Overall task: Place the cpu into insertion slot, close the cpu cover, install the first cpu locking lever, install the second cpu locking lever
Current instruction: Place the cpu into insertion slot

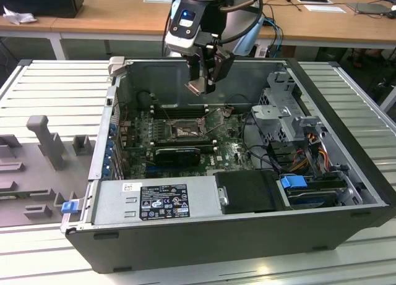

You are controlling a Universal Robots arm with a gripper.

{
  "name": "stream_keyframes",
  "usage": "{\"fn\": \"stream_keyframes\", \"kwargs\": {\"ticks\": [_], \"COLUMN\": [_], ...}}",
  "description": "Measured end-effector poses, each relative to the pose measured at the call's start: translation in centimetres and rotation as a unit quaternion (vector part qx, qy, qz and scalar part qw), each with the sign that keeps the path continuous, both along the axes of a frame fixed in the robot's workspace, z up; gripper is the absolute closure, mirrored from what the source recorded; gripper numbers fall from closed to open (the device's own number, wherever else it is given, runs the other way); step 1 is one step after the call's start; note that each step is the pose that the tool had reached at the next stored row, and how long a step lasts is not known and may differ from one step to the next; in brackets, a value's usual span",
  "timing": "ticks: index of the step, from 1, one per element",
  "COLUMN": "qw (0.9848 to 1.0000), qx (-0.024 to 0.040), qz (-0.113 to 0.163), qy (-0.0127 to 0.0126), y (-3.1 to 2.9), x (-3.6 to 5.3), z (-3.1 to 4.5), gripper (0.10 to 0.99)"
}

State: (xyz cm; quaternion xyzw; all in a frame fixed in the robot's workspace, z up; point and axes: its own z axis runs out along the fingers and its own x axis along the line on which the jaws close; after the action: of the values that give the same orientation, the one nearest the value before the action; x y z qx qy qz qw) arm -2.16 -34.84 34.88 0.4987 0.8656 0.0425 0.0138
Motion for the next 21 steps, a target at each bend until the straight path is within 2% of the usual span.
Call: {"fn": "stream_keyframes", "kwargs": {"ticks": [10, 21], "qw": [0.9998, 0.9987], "qx": [0.0000, 0.0000], "qz": [-0.020, -0.051], "qy": [0.0000, 0.0000], "y": [0.00, 0.00], "x": [0.00, 0.00], "z": [-0.04, -0.05], "gripper": [0.557, 0.557]}}
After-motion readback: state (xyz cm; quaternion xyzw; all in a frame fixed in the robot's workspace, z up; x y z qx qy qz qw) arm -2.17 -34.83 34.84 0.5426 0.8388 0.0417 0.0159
